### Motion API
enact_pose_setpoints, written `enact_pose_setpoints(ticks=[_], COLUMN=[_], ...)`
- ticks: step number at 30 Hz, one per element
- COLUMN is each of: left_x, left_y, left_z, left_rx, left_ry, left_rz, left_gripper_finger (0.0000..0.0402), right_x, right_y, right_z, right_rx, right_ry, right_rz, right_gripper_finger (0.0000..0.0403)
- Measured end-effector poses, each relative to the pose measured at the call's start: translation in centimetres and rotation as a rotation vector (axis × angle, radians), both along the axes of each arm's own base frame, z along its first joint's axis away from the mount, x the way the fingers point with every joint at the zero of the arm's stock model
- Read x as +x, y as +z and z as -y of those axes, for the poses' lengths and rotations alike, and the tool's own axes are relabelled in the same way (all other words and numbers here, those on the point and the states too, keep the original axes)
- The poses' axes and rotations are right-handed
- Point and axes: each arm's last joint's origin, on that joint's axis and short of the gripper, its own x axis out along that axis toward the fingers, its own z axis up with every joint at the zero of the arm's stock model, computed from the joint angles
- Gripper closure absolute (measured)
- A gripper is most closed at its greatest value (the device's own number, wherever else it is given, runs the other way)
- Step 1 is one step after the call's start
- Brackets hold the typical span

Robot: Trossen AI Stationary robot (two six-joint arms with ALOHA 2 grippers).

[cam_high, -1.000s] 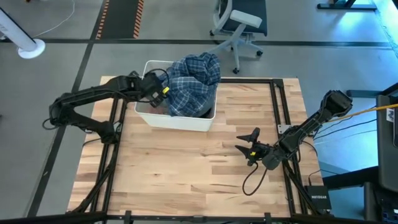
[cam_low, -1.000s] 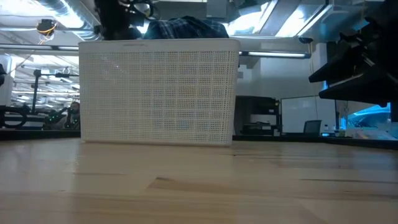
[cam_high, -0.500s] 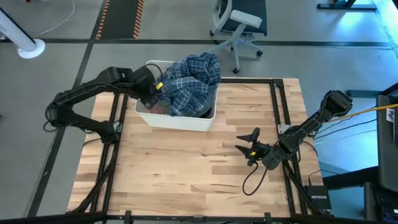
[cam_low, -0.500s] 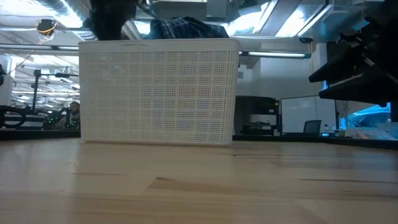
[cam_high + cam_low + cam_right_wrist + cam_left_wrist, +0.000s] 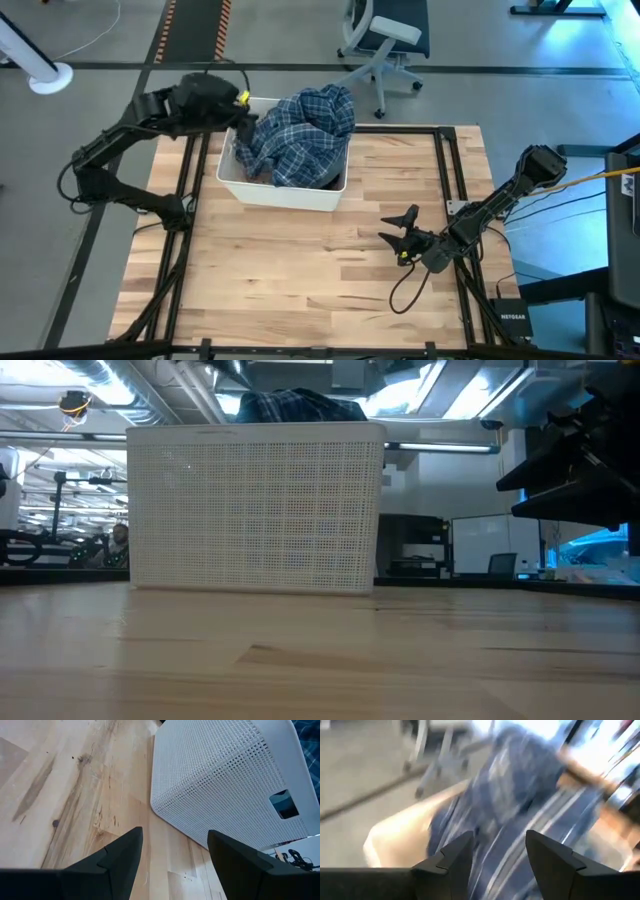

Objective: Sort clothes
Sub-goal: Put the blue patterned pants to the top right of the table

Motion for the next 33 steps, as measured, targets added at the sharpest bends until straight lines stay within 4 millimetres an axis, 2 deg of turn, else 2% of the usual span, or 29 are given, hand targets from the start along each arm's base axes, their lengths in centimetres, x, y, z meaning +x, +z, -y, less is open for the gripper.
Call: enact_pose_setpoints(ticks=[3, 5, 12, 18, 22, 28, 33], left_x=[1.9, 3.6, 10.5, 14.5, 15.9, 16.1, 16.6], left_y=[0.6, 0.1, -4.1, -6.3, -8.8, -14.6, -17.9], left_z=[-0.5, -1.1, -4.2, -6.4, -7.2, -8.0, -8.3], left_rx=[0.083, 0.112, 0.179, 0.237, 0.208, 0.03, -0.052], left_ry=[-0.032, -0.045, -0.108, -0.108, -0.128, -0.157, -0.154], left_rz=[0.12, 0.149, 0.038, 0.091, -0.014, -0.367, -0.527], left_gripper_finger=[0.0224, 0.0224, 0.0224, 0.0224, 0.0224, 0.0224, 0.0224], right_x=[0.0, 0.0, 0.0, 0.0, 0.0, 0.0, 0.0], right_y=[0.0, 0.0, 0.0, 0.0, -0.1, -0.1, -0.1], right_z=[0.0, 0.0, 0.0, 0.0, 0.0, 0.0, 0.0], right_rx=[0.0, 0.0, 0.0, -0.007, -0.009, 0.004, 0.004], right_ry=[0.0, 0.0, 0.0, 0.002, 0.003, 0.023, 0.023], right_rz=[0.0, 0.0, 0.0, -0.007, -0.009, -0.02, -0.02], right_gripper_finger=[0.0159, 0.0159, 0.0159, 0.0159, 0.0159, 0.0159, 0.0159])
